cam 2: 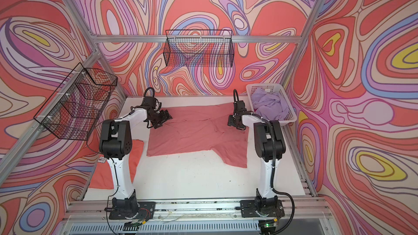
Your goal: Fold and stack the t-shirts
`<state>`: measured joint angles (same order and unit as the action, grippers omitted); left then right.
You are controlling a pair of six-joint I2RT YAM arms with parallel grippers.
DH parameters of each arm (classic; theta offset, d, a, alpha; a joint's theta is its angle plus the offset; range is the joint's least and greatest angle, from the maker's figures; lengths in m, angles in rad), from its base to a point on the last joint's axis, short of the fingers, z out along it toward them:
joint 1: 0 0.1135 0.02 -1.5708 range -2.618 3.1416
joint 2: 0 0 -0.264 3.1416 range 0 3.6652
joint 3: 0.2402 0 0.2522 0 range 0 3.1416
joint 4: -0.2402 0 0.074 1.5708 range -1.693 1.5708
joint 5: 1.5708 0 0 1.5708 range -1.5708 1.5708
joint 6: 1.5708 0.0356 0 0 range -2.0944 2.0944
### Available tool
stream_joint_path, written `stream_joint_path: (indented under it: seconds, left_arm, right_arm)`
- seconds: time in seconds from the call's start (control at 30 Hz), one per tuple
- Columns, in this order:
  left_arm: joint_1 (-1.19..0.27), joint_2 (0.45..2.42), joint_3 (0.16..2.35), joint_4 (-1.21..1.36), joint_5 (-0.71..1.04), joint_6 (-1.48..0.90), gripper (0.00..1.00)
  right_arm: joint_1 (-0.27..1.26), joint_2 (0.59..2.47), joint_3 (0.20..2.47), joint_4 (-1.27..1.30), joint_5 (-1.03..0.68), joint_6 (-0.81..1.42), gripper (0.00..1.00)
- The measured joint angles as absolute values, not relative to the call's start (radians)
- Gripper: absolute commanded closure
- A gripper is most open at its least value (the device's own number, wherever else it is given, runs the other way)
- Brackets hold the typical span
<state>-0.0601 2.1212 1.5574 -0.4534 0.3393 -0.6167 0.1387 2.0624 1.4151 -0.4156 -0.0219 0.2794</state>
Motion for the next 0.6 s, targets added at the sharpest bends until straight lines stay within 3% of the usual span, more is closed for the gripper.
stream_joint_path:
  seconds: [0.23, 0.43, 0.6]
  left_arm:
    - [-0.06, 1.836, 1.341, -0.506, 0.32, -0.606, 0.17]
    - [-0.016, 1.565, 1.097, -0.532, 0.286, -0.62, 0.34]
    - [0.056, 1.498, 0.889, -0.546, 0.262, -0.653, 0.46]
  right_arm:
    - [0.138, 1.883, 1.38, -0.537, -0.043, 0.267, 0.33]
    - [0.139, 1.587, 1.229, -0.568, -0.074, 0.281, 0.33]
    - [0.141, 1.473, 1.074, -0.607, -0.101, 0.31, 0.33]
